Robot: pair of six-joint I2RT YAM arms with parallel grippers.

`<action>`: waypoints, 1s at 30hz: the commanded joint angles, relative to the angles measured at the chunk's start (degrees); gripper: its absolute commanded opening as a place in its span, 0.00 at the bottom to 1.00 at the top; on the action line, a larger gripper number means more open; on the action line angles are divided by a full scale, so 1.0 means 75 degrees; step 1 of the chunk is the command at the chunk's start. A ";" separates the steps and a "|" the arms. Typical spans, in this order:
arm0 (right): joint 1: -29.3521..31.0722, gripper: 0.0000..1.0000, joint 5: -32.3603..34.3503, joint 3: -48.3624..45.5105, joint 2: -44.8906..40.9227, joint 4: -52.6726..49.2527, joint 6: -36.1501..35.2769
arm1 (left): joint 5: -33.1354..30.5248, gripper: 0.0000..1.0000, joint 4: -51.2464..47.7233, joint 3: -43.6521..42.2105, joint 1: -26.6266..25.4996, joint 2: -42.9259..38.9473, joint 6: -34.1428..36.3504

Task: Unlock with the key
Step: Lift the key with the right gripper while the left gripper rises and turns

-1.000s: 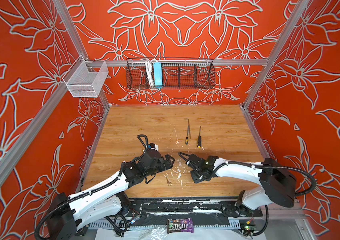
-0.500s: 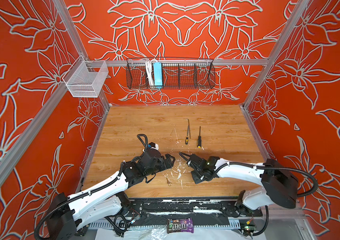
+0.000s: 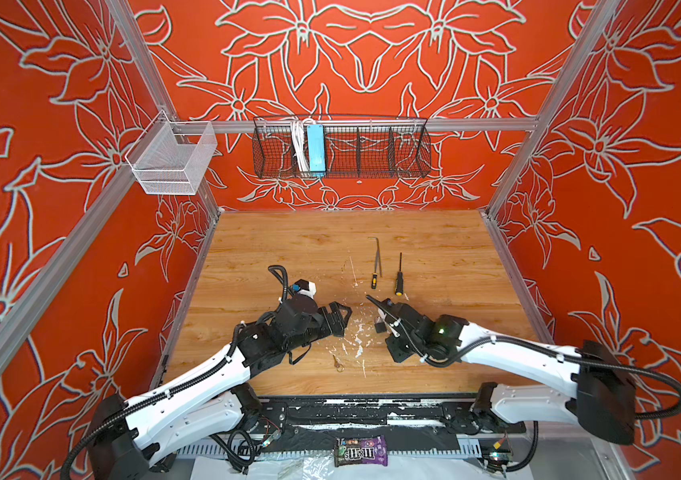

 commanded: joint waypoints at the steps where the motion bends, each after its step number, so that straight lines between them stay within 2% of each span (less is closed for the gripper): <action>1: -0.0010 0.00 -0.0137 -0.0199 -0.0607 0.0402 -0.0744 | 0.0382 0.98 -0.0006 0.0184 0.0179 -0.0033 -0.0040; 8: 0.0014 0.00 -0.0557 -0.0318 -0.1771 0.1071 -0.1772 | 0.1402 0.98 -0.0053 0.0792 0.0459 0.0551 0.0182; 13: 0.0058 0.00 -0.0713 -0.0141 -0.1866 0.1204 -0.2250 | 0.2328 0.99 0.0162 0.1325 0.0459 0.1499 0.0383; 18: 0.0175 0.00 -0.0853 0.0029 -0.1729 0.1316 -0.2597 | 0.2959 0.91 0.0426 0.1680 0.0447 0.2123 0.0569; 24: 0.0351 0.00 -0.1018 0.0028 -0.1822 0.1609 -0.3016 | 0.3349 0.74 0.0452 0.2061 0.0392 0.2785 0.0643; 30: 0.0383 0.00 -0.1038 0.0031 -0.1860 0.1780 -0.3421 | 0.3532 0.63 0.0044 0.2644 0.0272 0.3429 0.0850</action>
